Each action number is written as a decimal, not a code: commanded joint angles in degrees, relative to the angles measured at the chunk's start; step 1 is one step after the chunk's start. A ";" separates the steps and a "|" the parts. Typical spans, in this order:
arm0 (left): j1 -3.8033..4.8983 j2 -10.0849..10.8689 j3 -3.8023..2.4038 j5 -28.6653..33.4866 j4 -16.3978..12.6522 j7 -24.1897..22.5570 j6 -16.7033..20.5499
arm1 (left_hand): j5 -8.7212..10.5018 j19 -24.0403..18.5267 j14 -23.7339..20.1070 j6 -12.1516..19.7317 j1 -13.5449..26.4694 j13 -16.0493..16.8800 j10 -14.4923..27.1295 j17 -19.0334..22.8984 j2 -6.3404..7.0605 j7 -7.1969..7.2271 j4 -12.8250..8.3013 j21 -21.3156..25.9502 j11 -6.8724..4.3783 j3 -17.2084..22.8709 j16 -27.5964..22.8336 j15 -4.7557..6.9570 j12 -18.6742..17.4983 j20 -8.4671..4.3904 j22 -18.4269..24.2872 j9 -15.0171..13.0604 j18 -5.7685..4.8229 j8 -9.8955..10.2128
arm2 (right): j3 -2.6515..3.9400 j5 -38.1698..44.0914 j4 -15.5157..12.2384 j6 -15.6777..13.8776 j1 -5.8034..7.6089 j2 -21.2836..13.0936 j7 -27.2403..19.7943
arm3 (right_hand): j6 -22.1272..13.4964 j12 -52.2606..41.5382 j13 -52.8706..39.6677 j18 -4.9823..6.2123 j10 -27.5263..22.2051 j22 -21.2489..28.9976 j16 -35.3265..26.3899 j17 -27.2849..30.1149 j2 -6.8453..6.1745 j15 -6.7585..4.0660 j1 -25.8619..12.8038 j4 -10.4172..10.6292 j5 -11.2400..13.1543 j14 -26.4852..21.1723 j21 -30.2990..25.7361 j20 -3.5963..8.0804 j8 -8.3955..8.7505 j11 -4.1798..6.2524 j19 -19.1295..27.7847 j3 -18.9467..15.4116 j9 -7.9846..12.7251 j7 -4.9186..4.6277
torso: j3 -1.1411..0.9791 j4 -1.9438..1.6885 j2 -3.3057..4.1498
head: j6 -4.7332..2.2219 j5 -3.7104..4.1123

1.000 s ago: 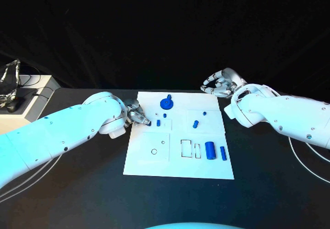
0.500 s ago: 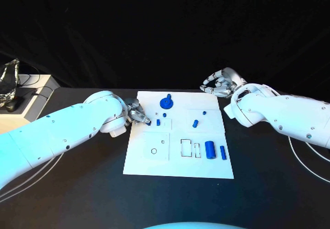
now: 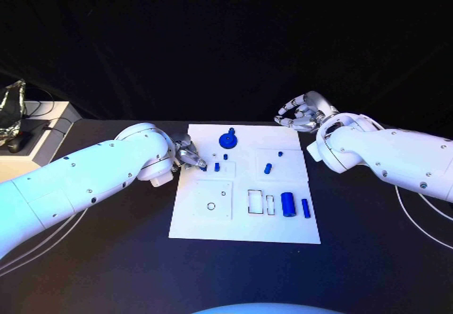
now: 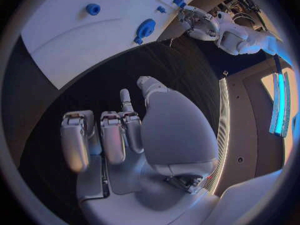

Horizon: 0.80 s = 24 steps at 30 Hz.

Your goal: Assemble the parts on the task board

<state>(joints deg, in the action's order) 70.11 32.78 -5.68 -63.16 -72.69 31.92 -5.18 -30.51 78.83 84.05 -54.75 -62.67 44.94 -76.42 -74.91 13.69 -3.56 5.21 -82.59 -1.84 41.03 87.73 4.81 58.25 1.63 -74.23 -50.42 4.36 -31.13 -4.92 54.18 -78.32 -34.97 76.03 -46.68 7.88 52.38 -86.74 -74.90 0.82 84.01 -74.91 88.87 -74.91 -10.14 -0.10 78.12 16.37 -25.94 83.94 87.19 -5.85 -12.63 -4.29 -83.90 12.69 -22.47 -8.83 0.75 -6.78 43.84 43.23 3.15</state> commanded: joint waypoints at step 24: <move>-0.66 -0.80 0.49 0.73 0.40 0.29 -0.94 | 0.39 0.40 4.73 -2.79 1.84 0.58 -0.02 -10.32 0.52 1.85 4.76 0.37 -0.47 -7.62 0.34 0.51 0.47 -0.42 -0.03 1.17 -0.65 1.49 | 0.01 0.72 -0.11 0.18 -0.02 -0.07 -0.69 | -0.35 0.39 -11.98 -0.01 2.70 -12.77 -0.32 -10.79 -0.34 -0.22 0.04 0.02 -0.32 5.05 -0.20 0.28 -0.19 0.36 -4.67 0.23 -0.05 0.09 | 0.03 -0.02 0.01 | -0.09 0.23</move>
<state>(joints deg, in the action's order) 69.89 32.25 -5.50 -62.91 -72.31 31.89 -5.13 -30.32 79.02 84.04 -57.45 -61.36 45.48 -76.62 -74.91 14.03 -1.45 10.04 -82.58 -2.04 33.66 87.74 4.83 58.53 1.44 -74.21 -49.27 4.36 -29.79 -4.92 54.24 -78.34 -34.98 76.03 -46.74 7.84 52.38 -86.74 -74.94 0.82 84.01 -74.90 88.87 -74.91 -10.14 -0.10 78.13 16.37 -25.94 83.94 87.20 -5.85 -12.62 -4.29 -83.90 12.68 -22.46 -8.83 0.77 -6.81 43.85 43.17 3.36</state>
